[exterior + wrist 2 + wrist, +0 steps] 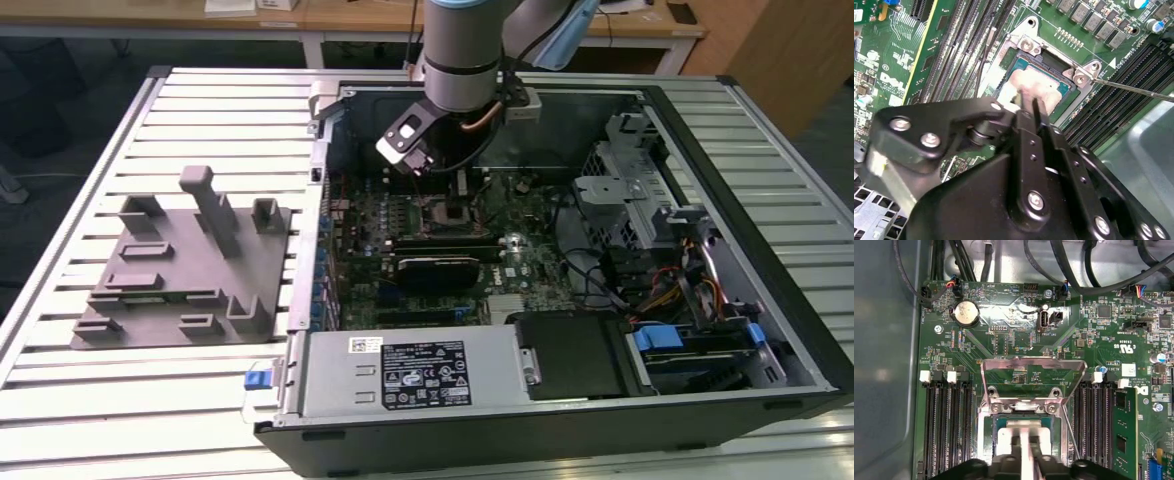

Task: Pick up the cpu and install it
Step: 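Place the cpu into insertion slot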

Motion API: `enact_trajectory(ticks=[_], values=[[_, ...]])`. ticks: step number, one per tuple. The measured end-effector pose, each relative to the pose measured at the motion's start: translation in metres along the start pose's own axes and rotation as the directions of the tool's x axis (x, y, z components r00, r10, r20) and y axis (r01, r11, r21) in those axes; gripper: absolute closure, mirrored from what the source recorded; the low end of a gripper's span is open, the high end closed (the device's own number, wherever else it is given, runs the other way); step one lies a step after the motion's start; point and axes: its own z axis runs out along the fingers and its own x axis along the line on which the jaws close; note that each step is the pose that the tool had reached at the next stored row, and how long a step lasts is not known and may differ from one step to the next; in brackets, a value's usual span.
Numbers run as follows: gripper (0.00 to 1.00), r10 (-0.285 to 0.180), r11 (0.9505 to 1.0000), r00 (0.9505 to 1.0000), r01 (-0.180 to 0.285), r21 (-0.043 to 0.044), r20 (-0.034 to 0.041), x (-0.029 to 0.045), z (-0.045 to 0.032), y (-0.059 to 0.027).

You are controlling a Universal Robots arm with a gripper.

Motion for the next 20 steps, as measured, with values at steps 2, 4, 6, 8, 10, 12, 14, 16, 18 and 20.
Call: enact_trajectory(ticks=[2,4,6,8,10,12,14,16,18,20], values=[[0.87,0.000,1.0000,1.0000,0.000,0.0000,0.0000,0.0000,-0.0002,0.0000],[0.89,0.000,1.0000,1.0000,0.000,0.0000,0.0000,0.0000,-0.0003,0.0000],[0.89,0.000,1.0000,1.0000,0.000,0.0000,0.0000,0.0000,-0.0005,0.0000],[0.89,0.000,1.0000,1.0000,0.000,0.0000,0.0000,0.0000,-0.0006,0.0000],[0.89,0.000,1.0000,1.0000,0.000,0.0000,0.0000,0.0000,-0.0006,-0.0001],[0.89,0.000,1.0000,1.0000,0.000,0.0001,0.0002,-0.0006,-0.0007,-0.0003],[0.89,0.000,1.0000,1.0000,0.000,0.0000,0.0001,-0.0023,-0.0005,-0.0002],[0.89,0.000,1.0000,1.0000,0.000,0.0001,-0.0001,-0.0037,-0.0004,-0.0003],[0.89,0.000,1.0000,1.0000,0.000,-0.0002,-0.0014,-0.0039,0.0001,-0.0007],[0.89,0.000,1.0000,1.0000,0.000,-0.0001,-0.0025,-0.0039,0.0006,-0.0019]])
